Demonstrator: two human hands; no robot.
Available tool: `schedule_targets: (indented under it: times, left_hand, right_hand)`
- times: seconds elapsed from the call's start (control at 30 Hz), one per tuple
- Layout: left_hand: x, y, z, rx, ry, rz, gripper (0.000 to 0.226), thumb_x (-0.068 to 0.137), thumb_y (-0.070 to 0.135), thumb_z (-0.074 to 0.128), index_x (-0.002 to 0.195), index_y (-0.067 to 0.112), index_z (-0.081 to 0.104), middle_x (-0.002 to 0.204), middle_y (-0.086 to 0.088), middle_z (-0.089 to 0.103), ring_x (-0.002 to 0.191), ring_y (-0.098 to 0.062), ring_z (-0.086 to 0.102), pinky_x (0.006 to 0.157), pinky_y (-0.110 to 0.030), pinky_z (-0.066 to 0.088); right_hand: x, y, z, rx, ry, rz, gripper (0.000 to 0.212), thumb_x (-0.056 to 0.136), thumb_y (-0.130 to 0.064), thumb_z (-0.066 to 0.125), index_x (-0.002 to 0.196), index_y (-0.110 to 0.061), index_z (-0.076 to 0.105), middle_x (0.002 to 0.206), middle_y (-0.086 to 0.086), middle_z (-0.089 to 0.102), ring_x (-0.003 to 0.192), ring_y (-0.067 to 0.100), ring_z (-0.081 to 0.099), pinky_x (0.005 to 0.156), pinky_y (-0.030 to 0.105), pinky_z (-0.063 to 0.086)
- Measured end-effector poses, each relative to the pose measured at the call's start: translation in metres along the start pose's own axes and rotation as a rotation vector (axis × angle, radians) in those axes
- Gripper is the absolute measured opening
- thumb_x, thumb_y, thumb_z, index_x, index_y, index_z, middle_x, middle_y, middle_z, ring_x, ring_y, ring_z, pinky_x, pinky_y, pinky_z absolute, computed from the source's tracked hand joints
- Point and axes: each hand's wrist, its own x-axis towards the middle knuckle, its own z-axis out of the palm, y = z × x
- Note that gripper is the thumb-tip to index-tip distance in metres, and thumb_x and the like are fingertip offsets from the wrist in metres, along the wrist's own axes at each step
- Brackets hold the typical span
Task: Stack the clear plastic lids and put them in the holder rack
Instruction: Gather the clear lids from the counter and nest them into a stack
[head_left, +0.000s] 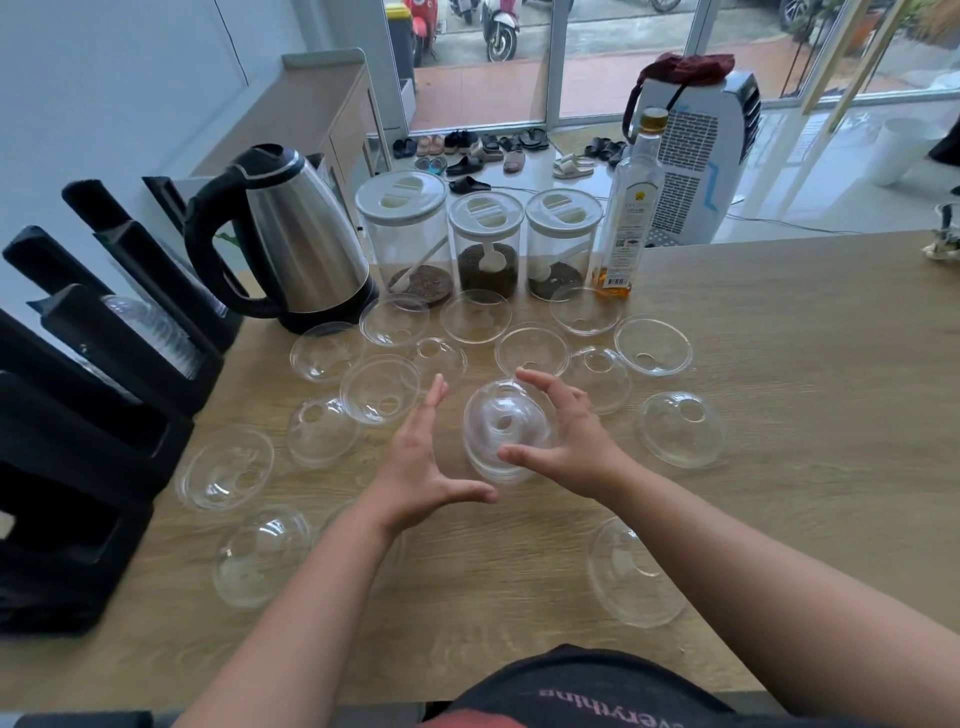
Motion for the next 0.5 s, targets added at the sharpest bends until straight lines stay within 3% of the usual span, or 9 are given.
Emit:
schedule_targets:
  times: [0.2,0.33,0.4,0.5]
  left_hand:
    - [-0.034,-0.005,-0.039,0.22,-0.091,-0.076,0.131,0.048,0.063,0.084,0.156,0.035,0.014,0.162,0.007,0.019,0.15,-0.014,0.01,0.121,-0.036,0.013]
    - [-0.065,-0.018,-0.054,0.44,-0.167,-0.215,0.116,0.06,0.069,0.075,0.155,0.039,0.014,0.163,0.009,0.013,0.151,-0.021,-0.002,0.121,-0.041,0.01]
    - [-0.08,-0.025,-0.057,0.485,-0.186,-0.262,0.12,0.056,0.074,0.073,0.154,0.044,0.01,0.164,0.011,0.008,0.151,-0.021,-0.006,0.122,-0.046,0.01]
    - [-0.094,-0.032,-0.057,0.588,-0.222,-0.293,0.126,0.053,0.074,0.077,0.151,0.05,0.002,0.165,0.009,0.001,0.151,-0.024,-0.008,0.122,-0.048,0.006]
  right_hand:
    - [-0.002,0.007,0.008,-0.109,-0.055,0.092,0.087,0.062,-0.051,0.082,0.133,-0.059,0.031,0.142,-0.005,0.032,0.136,0.02,0.019,0.103,0.032,0.016]
    - [-0.005,0.0,0.002,-0.143,-0.06,0.051,0.09,0.066,-0.044,0.084,0.141,-0.047,0.034,0.127,-0.03,0.031,0.134,0.007,0.015,0.11,0.036,0.013]
    - [-0.006,-0.002,-0.003,-0.169,-0.068,0.012,0.099,0.061,-0.049,0.085,0.144,-0.047,0.03,0.137,-0.033,0.032,0.138,0.007,0.015,0.114,0.04,0.013]
    - [-0.013,-0.001,-0.021,-0.108,-0.102,0.02,0.105,0.06,-0.054,0.083,0.146,-0.05,0.022,0.153,-0.018,0.027,0.141,0.008,0.016,0.113,0.038,0.016]
